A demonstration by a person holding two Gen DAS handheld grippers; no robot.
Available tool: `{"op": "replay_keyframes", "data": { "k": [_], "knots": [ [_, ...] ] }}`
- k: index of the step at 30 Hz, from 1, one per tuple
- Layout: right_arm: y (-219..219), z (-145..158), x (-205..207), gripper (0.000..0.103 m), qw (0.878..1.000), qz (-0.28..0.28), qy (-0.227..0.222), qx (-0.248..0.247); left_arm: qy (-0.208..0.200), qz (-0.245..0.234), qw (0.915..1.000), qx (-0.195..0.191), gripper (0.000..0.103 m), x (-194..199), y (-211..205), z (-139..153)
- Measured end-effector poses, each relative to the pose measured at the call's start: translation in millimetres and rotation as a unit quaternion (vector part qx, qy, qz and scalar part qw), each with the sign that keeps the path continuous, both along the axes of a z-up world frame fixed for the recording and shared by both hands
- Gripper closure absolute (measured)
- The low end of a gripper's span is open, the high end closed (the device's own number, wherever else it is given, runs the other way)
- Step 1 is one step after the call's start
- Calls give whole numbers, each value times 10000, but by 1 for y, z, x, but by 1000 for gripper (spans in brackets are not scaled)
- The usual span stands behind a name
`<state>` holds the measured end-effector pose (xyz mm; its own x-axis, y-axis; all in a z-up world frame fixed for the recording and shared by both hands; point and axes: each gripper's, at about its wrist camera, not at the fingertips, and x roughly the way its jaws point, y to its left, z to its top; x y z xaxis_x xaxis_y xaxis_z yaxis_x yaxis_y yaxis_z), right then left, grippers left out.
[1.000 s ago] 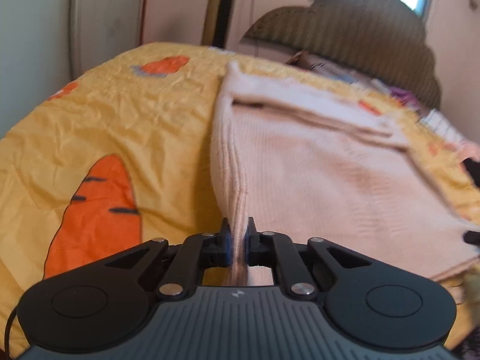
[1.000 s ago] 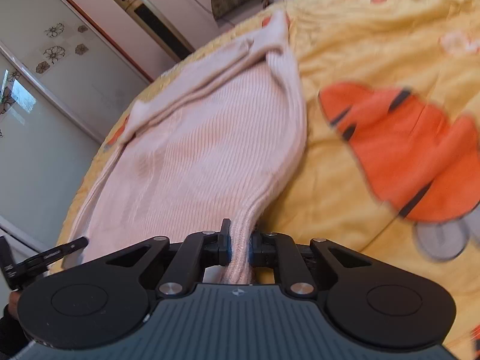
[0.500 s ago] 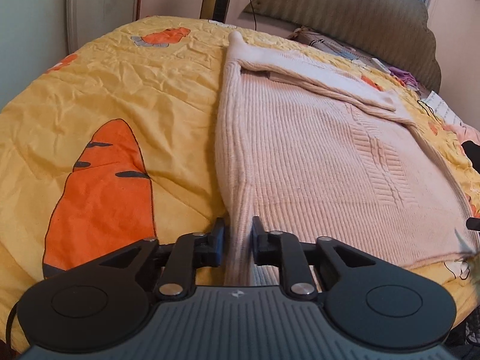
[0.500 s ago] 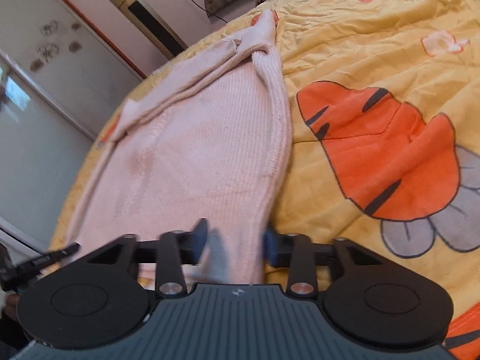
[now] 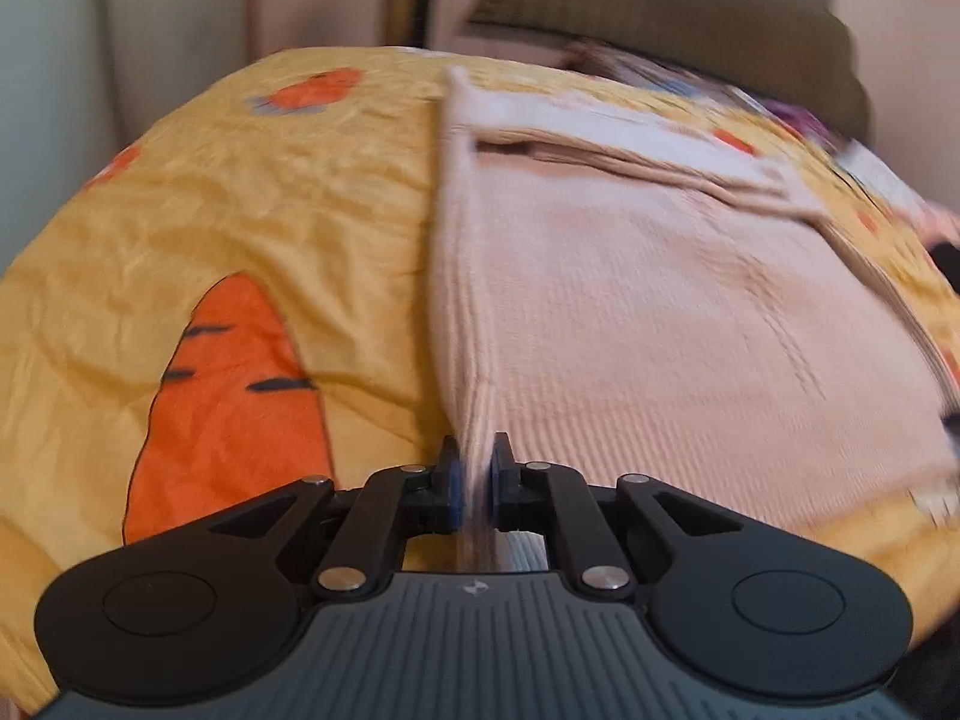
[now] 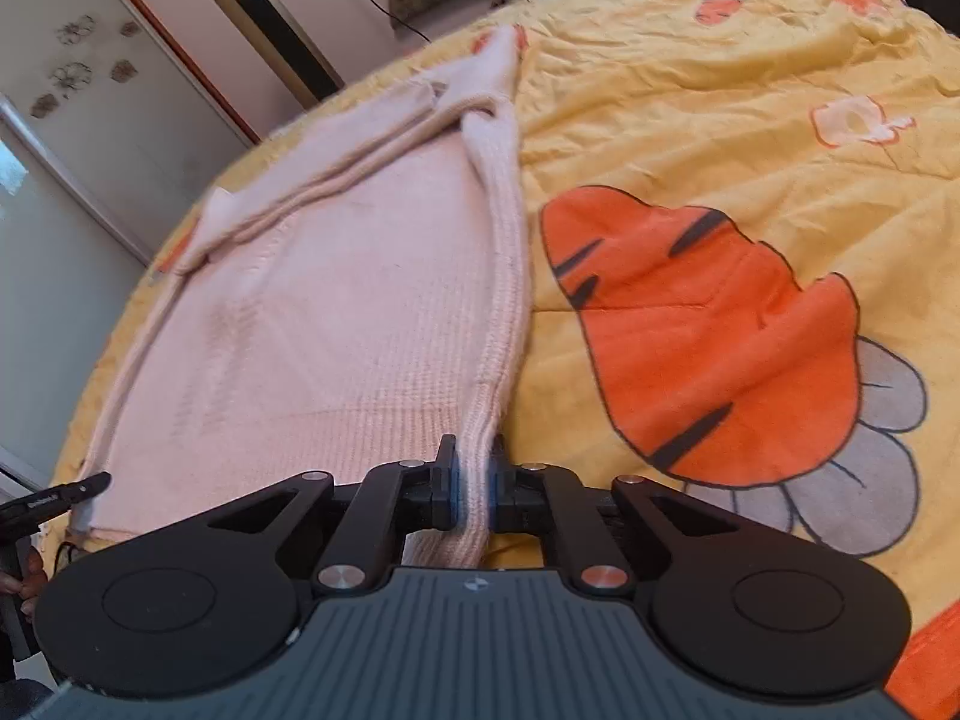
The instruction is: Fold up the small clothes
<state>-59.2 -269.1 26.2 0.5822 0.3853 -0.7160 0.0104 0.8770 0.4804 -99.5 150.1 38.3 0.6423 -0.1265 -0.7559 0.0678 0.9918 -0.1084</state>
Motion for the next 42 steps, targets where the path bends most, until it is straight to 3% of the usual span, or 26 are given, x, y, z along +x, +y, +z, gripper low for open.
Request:
{"op": "replay_keyframes", "data": {
  "k": [1, 2, 4, 6, 7, 8, 9, 10, 12, 15, 17, 20, 24, 25, 26, 27, 28, 30, 33, 35, 38, 39, 41, 42],
  "knots": [
    [0, 3, 1, 77, 10000, 11, 23, 48, 120, -294, 9995, 29, 90, -2, 2, 7],
    [-3, 8, 2, 75, 10000, -28, 22, 92, 173, -439, 9989, 36, 90, -2, 6, 15],
    [-15, 22, 5, 44, 9996, -201, -143, 140, 19, -594, 9982, 31, 89, 2, 15, 36],
    [-26, 41, 15, 35, 9975, -494, -495, 1, -415, -332, 9986, 87, 80, 19, 20, 56],
    [-29, 50, 25, 35, 9961, -549, -687, -72, -699, -72, 9975, 58, 59, 32, 21, 63],
    [-30, 57, 39, 35, 9949, -515, -861, -78, -970, 211, 9951, 16, 26, 45, 20, 66],
    [-29, 61, 54, 35, 9939, -474, -993, -78, -1282, 585, 9900, -6, 14, 61, 16, 66],
    [-26, 64, 73, 35, 9932, -409, -1089, -97, -1473, 769, 9861, -35, 10, 79, 10, 64],
    [-15, 62, 114, 34, 9929, -299, -1153, 7, -1422, 839, 9863, -54, 10, 122, -7, 53],
    [-9, 38, 183, 33, 9919, -592, -584, 961, -954, 612, 9935, 39, 11, 190, -33, 33],
    [-5, 13, 221, 33, 9791, -929, 16, 1809, -287, 801, 9937, -725, 12, 229, -31, 15],
    [-6, -12, 252, 37, 9591, -1613, 329, 2302, 240, 1268, 9735, -1888, 24, 263, -15, -8],
    [-3, -30, 260, 45, 9431, -2135, 253, 2536, 17, 2126, 9352, -2830, 24, 276, 12, -23],
    [-2, -33, 260, 54, 9433, -2181, 234, 2491, 29, 2287, 9255, -3019, 27, 278, 17, -28],
    [0, -36, 261, 59, 9445, -2212, 232, 2416, 25, 2422, 9215, -3037, 46, 281, 18, -31],
    [-1, -39, 261, 68, 9445, -2251, 242, 2380, 60, 2553, 9257, -2791, 66, 284, 16, -33],
    [-2, -43, 260, 77, 9422, -2311, 198, 2418, 112, 2608, 9327, -2488, 92, 289, 14, -36],
    [-7, -49, 260, 87, 9367, -2478, 123, 2470, 9, 2555, 9377, -2354, 94, 289, 13, -35],
    [-9, -42, 254, 89, 9387, -2510, -187, 2355, -145, 2494, 9457, -2077, 94, 282, 14, -22],
    [-15, -35, 245, 91, 9379, -2552, -386, 2318, -39, 2418, 9487, -2034, 94, 283, 18, -32],
    [-24, -53, 246, 94, 9417, -2509, -152, 2236, -138, 2190, 9574, -1876, 92, 282, 13, -30],
    [-25, -57, 245, 88, 9390, -2523, -173, 2330, -109, 2100, 9599, -1854, 91, 279, 11, -27],
    [-25, -53, 242, 87, 9385, -2406, -204, 2469, -9, 1944, 9621, -1914, 86, 269, 11, -19],
    [-25, -49, 240, 77, 9386, -2364, -174, 2509, 44, 1884, 9618, -1984, 84, 260, 13, -15]
  ]
}}
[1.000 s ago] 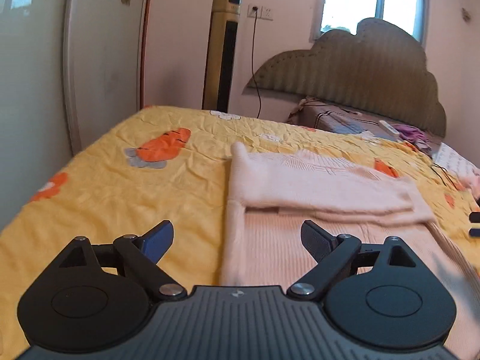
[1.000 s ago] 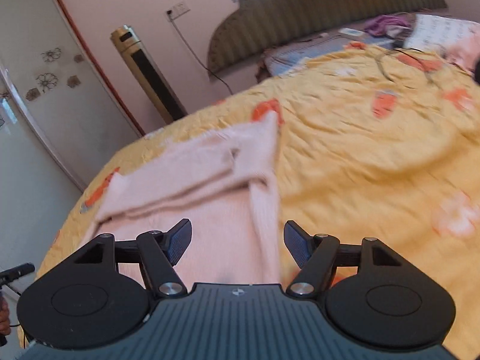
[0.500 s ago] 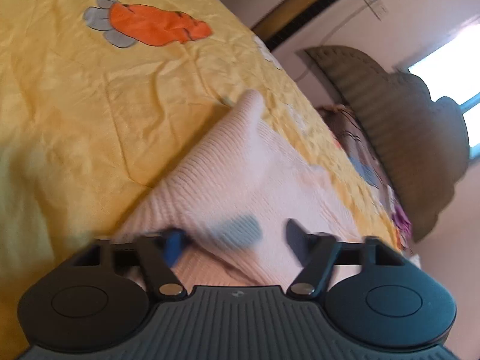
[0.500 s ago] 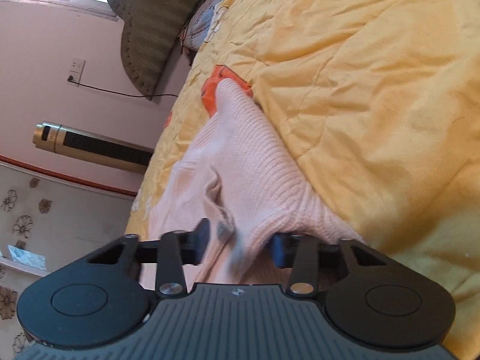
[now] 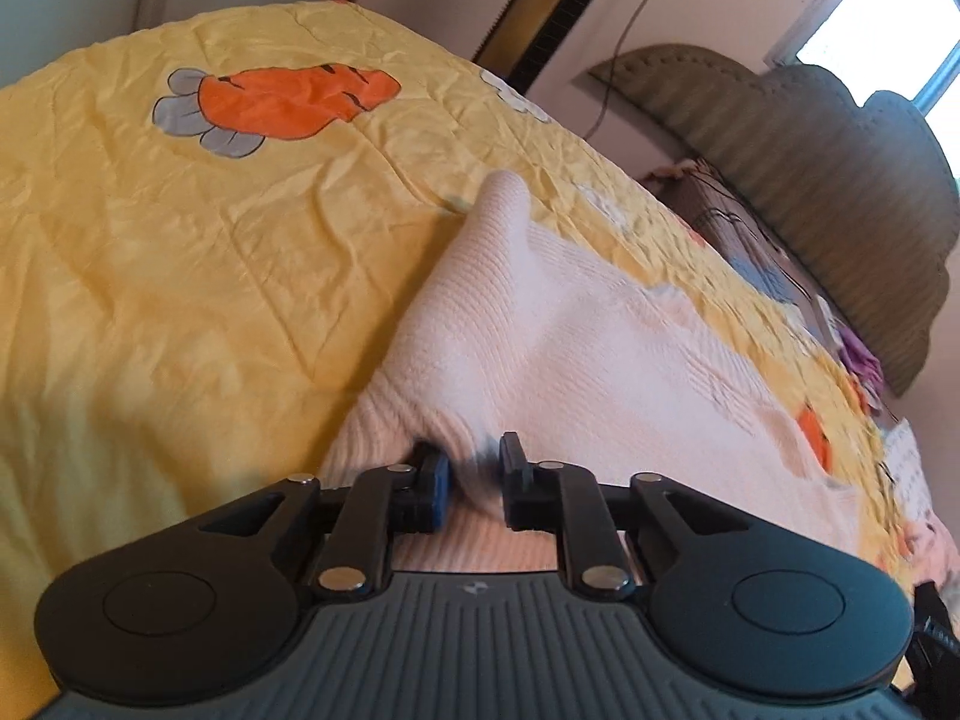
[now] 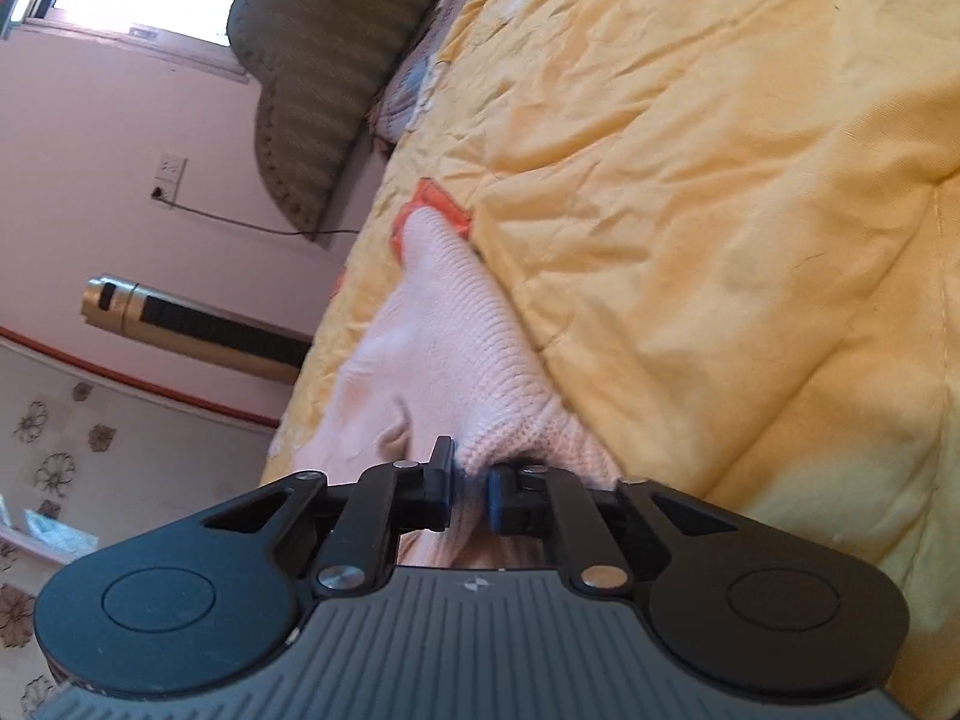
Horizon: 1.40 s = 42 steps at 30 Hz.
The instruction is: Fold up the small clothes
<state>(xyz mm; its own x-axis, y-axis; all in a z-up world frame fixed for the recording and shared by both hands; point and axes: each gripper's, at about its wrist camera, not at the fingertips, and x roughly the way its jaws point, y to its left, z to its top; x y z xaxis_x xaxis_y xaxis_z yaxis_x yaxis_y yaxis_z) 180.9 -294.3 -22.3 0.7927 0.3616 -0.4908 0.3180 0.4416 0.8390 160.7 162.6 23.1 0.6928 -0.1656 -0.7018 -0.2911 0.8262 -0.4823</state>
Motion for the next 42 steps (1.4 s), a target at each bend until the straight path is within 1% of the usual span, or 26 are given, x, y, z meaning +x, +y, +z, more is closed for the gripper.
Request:
{"op": "replay_keyframes", "data": {
  "k": [2, 3, 4, 6, 7, 8, 10, 11, 12, 13, 15, 16, 17, 20, 22, 24, 25, 27, 30, 33, 35, 36, 38, 39, 40, 42],
  "knots": [
    [-2, 11, -8, 65, 9998, 153, 106, 90, -17, -237, 9997, -53, 74, -25, 0, 6],
    [-4, 17, -17, 55, 9996, 239, 40, 157, -24, -342, 9994, 77, 70, -41, -1, 10],
    [-6, 25, -29, 44, 9993, 342, -50, 156, -18, -432, 9983, 396, 63, -60, -6, 13],
    [-5, 41, -56, 32, 9970, 732, -200, -167, -163, -688, 9909, 1149, 62, -98, -19, 17],
    [-2, 49, -70, 32, 9936, 972, -262, -513, -300, -869, 9857, 1410, 62, -116, -26, 17],
    [4, 58, -87, 33, 9873, 1203, -342, -983, -471, -1100, 9790, 1653, 62, -135, -36, 15],
    [22, 74, -117, 34, 9650, 1694, -665, -1886, -863, -1726, 9602, 2020, 62, -163, -57, 10],
    [32, 78, -129, 34, 9555, 1913, -787, -2101, -939, -2026, 9486, 2245, 61, -171, -68, 4],
    [41, 79, -137, 34, 9490, 2164, -860, -2124, -808, -2231, 9383, 2516, 60, -175, -77, -5],
    [50, 76, -141, 34, 9433, 2451, -852, -2069, -814, -2249, 9319, 2728, 57, -179, -81, -12],
    [63, 62, -141, 31, 9333, 2821, -542, -2155, -1024, -2165, 9358, 2588, 54, -186, -73, -17],
    [66, 52, -140, 39, 9280, 2860, -259, -2375, -1075, -2150, 9385, 2477, 54, -187, -69, -17],
    [64, 48, -148, 44, 9240, 2778, -539, -2571, -1074, -2138, 9396, 2447, 54, -187, -67, -16],
    [46, 45, -155, 48, 9430, 2505, -489, -2136, -867, -1994, 9463, 2392, 55, -193, -69, 0],
    [48, 55, -159, 43, 9433, 2459, -277, -2211, -1028, -1908, 9515, 2184, 54, -212, -59, 15],
    [51, 71, -176, 39, 9395, 2530, -322, -2289, -1091, -1656, 9545, 2229, 47, -232, -47, 23],
    [48, 78, -189, 34, 9383, 2560, -446, -2282, -985, -1503, 9578, 2243, 42, -240, -39, 23],
    [34, 87, -210, 27, 9409, 2452, -470, -2288, -634, -1314, 9661, 2129, 41, -247, -21, 17],
    [11, 82, -230, 26, 9453, 2279, -105, -2332, -149, -1111, 9773, 1795, 41, -250, -1, 1],
    [1, 63, -237, 37, 9482, 2344, 296, -2125, -190, -1298, 9770, 1682, 42, -250, -4, 1],
    [6, 53, -239, 43, 9502, 2570, 275, -1744, -200, -1576, 9810, 1110, 45, -245, -4, 1],
    [11, 49, -238, 50, 9503, 2698, 227, -1539, -199, -1681, 9820, 838, 50, -242, -4, 0],
    [26, 45, -236, 59, 9452, 2946, 157, -1397, -155, -1638, 9828, 835, 68, -239, -5, -3],
    [32, 43, -235, 66, 9431, 2996, 160, -1436, -96, -1598, 9837, 825, 73, -237, -3, -3],
    [34, 40, -233, 79, 9422, 3017, 146, -1448, 1, -1539, 9854, 726, 83, -236, 2, -4],
    [29, 33, -233, 87, 9462, 2992, 142, -1223, 131, -1479, 9880, 431, 90, -236, 12, -6]
  ]
}}
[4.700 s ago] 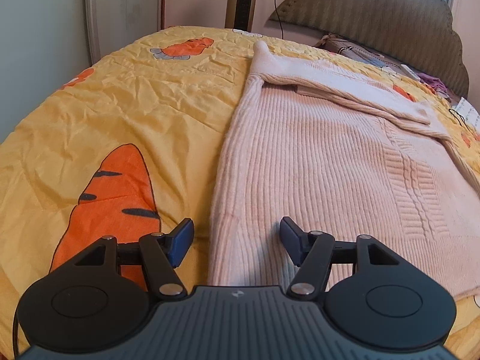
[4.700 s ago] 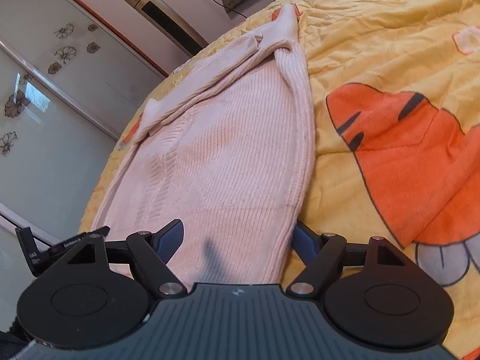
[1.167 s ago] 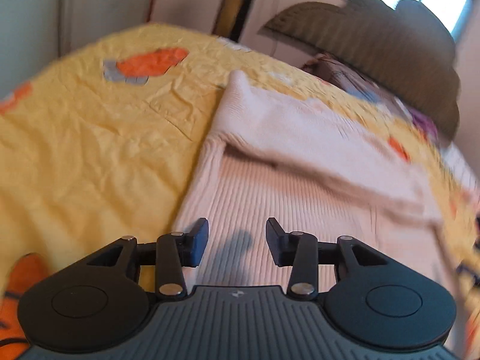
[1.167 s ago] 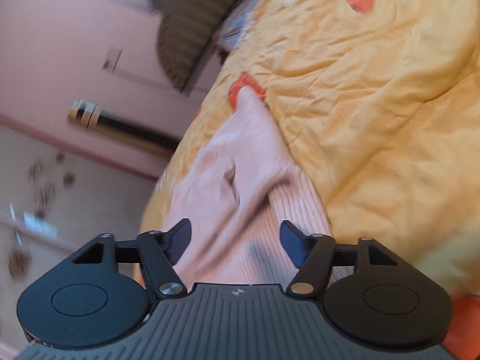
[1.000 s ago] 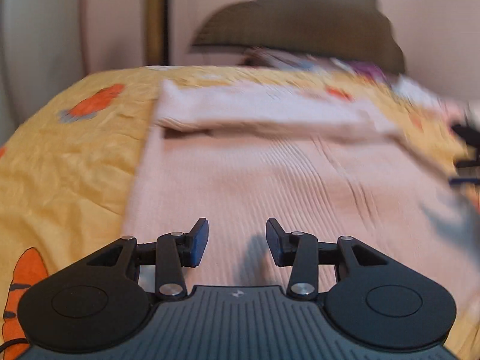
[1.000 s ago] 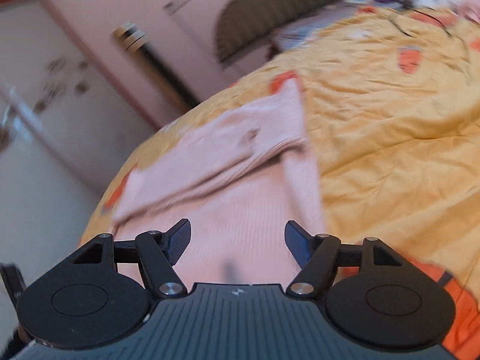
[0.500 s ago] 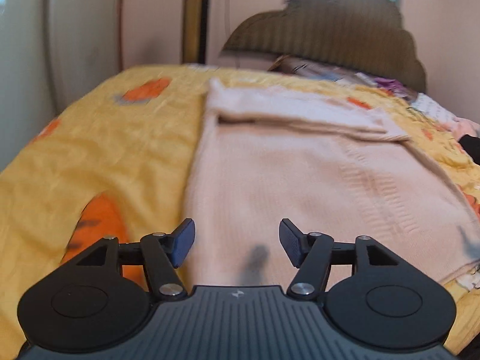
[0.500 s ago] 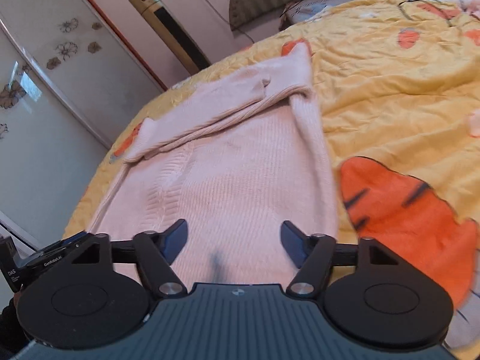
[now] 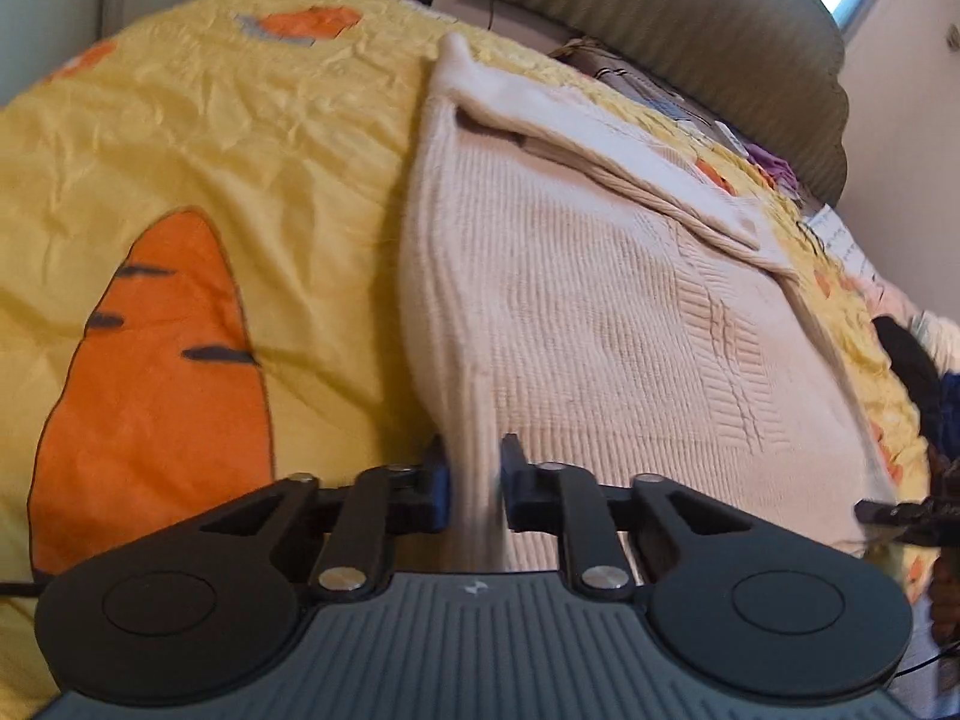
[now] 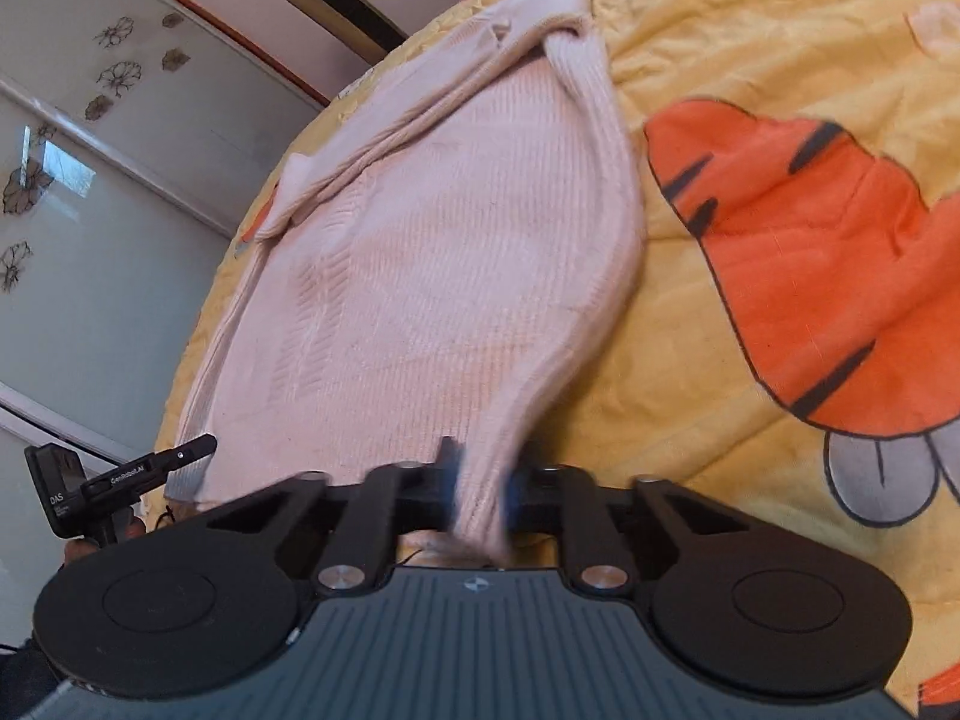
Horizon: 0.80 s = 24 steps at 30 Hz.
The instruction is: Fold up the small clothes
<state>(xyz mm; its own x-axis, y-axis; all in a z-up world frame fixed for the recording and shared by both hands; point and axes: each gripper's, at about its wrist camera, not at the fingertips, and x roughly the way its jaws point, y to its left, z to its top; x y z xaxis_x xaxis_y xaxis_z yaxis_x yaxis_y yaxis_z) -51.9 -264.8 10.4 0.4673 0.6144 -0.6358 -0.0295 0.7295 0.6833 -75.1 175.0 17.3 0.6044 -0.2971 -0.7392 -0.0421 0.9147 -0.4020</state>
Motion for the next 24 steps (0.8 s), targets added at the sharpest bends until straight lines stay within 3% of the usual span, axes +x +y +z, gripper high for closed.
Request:
{"op": "replay_keyframes", "data": {
  "k": [2, 6, 10, 15, 19, 24],
  "knots": [
    [-11, -7, -1, 88, 9992, -121, 100, 374, 87, -14, 9999, -121, 92, -2, 5, 0],
    [-15, -10, -6, 89, 9980, -178, 121, 587, 113, -100, 9998, 140, 93, 0, -1, 6],
    [-17, 6, -9, 88, 9924, -246, -165, 1191, -87, -60, 9991, -402, 94, 4, 8, 24],
    [-24, 38, 0, 88, 9824, -316, -584, 1746, -555, -122, 9957, -735, 94, 14, 17, 58],
    [-29, 62, 21, 88, 9742, -291, -930, 2033, -914, -52, 9891, -1149, 94, 43, 27, 82],
    [-38, 84, 79, 88, 9638, -424, -1372, 2245, -1187, -102, 9868, -1095, 94, 104, 23, 99]
  ]
}}
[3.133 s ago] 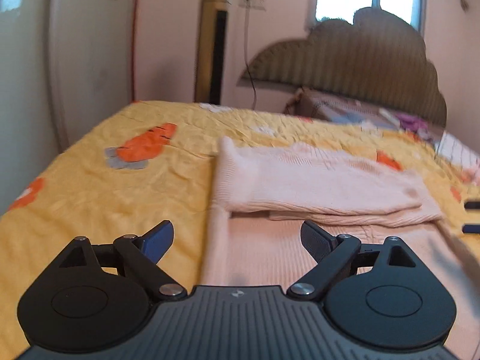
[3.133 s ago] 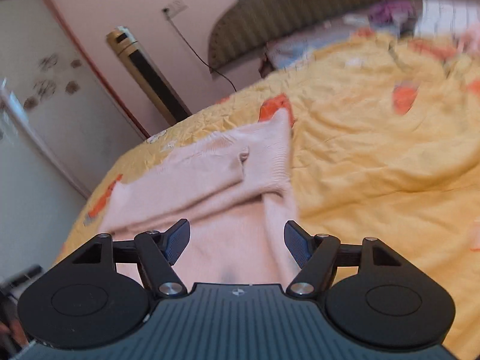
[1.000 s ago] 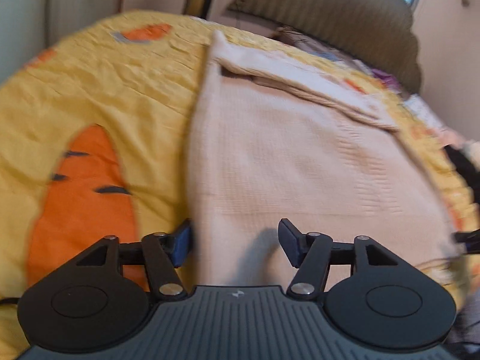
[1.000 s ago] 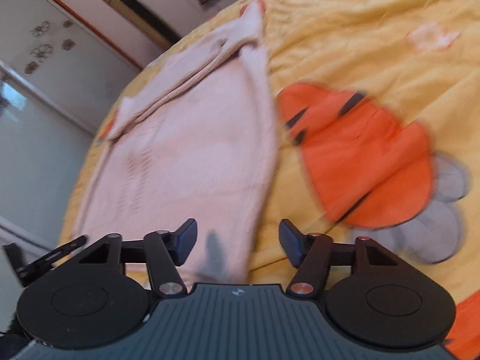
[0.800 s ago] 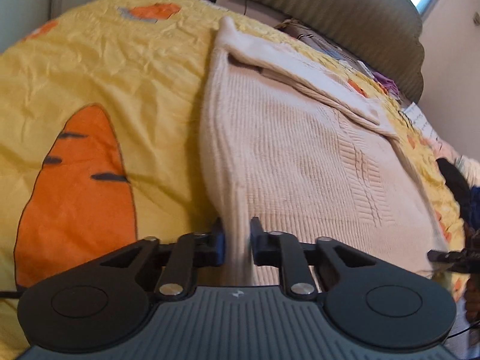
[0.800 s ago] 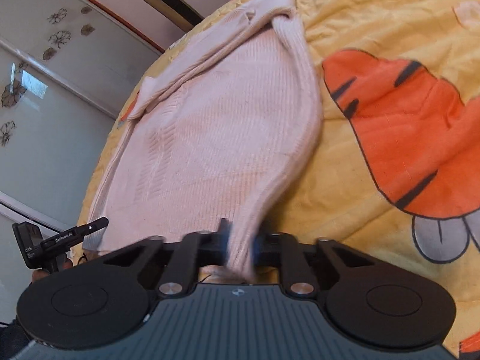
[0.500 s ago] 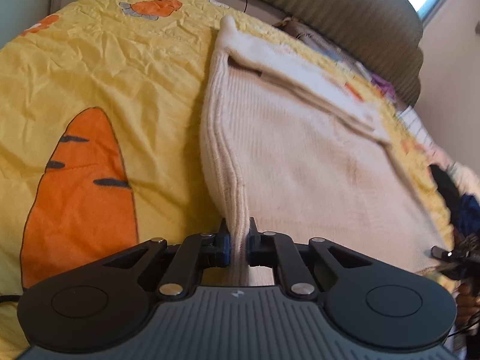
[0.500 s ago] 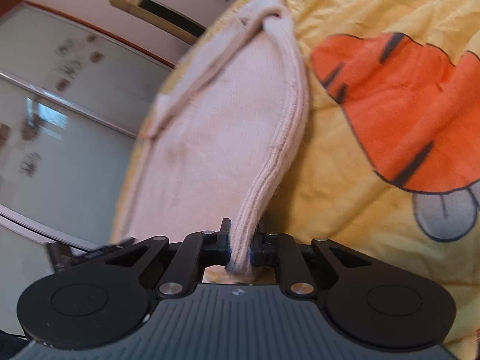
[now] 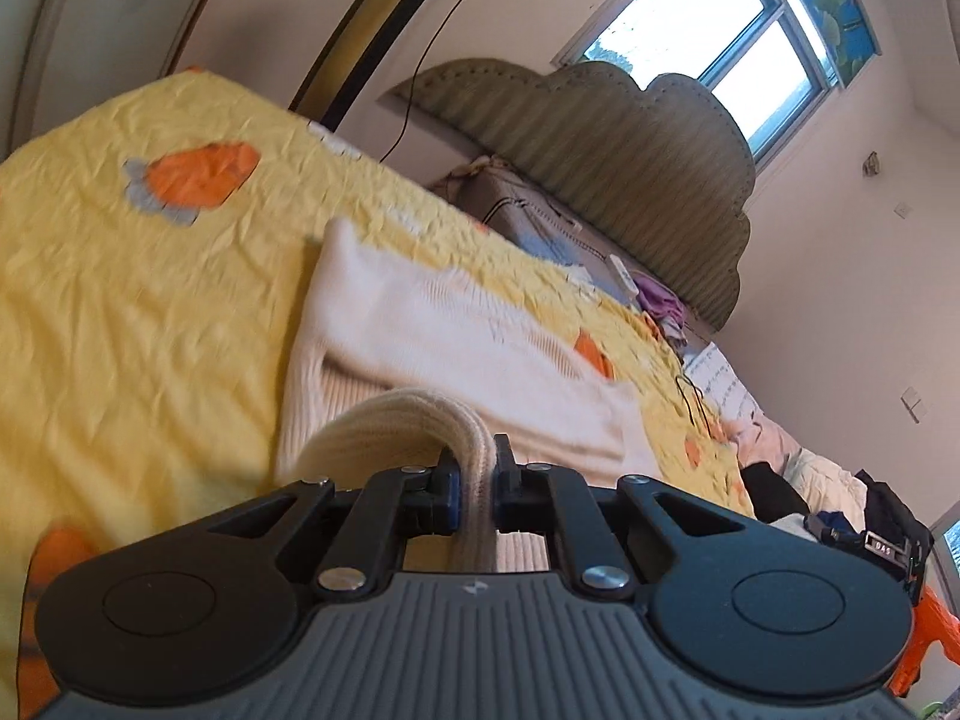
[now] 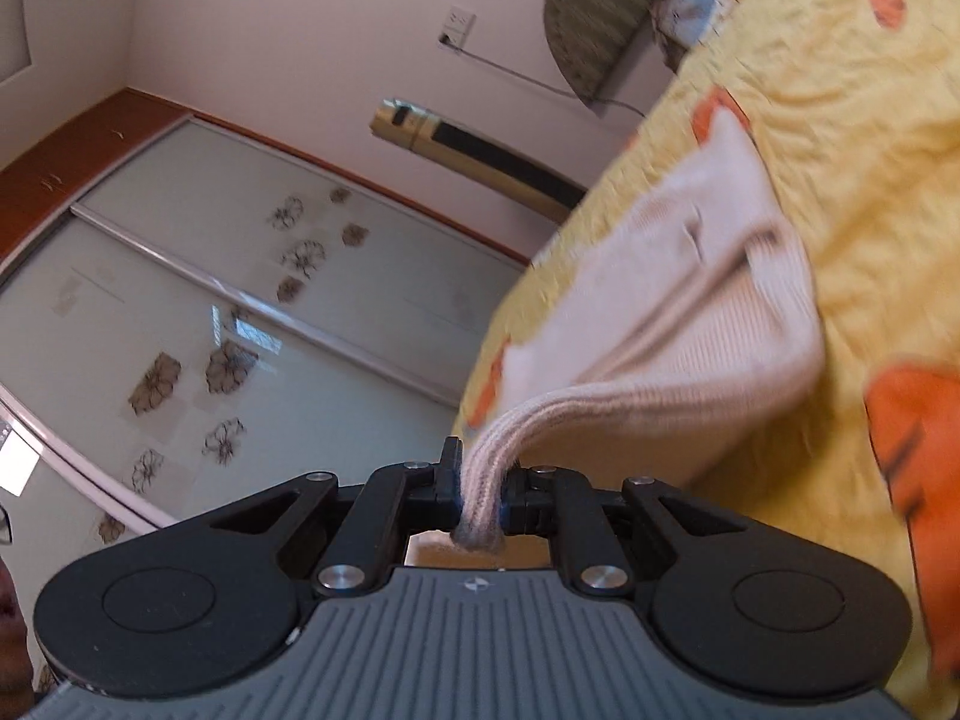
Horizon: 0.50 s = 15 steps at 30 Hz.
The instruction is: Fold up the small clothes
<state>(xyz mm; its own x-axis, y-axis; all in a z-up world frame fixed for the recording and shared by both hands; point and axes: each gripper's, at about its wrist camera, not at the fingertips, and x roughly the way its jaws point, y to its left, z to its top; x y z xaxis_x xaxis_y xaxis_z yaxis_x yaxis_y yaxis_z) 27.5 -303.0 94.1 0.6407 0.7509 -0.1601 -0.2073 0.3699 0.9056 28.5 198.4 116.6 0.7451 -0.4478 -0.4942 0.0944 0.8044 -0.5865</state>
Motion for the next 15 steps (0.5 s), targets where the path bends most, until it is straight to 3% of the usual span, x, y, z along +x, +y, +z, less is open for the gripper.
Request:
{"op": "replay_keyframes", "data": {
  "k": [4, 8, 12, 15],
  "knots": [
    [-6, 13, 58, 88, 9996, -99, -280, -10, -76, 76, 9999, 12, 94, 64, -2, 10],
    [-14, 12, 133, 88, 9992, -267, -288, -29, -30, 216, 9995, 226, 94, 138, -9, 8],
    [-21, -13, 213, 88, 9989, -463, 84, -42, 162, 392, 9972, 620, 94, 212, -19, -14],
    [-20, -40, 269, 88, 9971, -572, 434, -247, 669, 637, 9928, 765, 94, 264, -24, -49]
  ]
}}
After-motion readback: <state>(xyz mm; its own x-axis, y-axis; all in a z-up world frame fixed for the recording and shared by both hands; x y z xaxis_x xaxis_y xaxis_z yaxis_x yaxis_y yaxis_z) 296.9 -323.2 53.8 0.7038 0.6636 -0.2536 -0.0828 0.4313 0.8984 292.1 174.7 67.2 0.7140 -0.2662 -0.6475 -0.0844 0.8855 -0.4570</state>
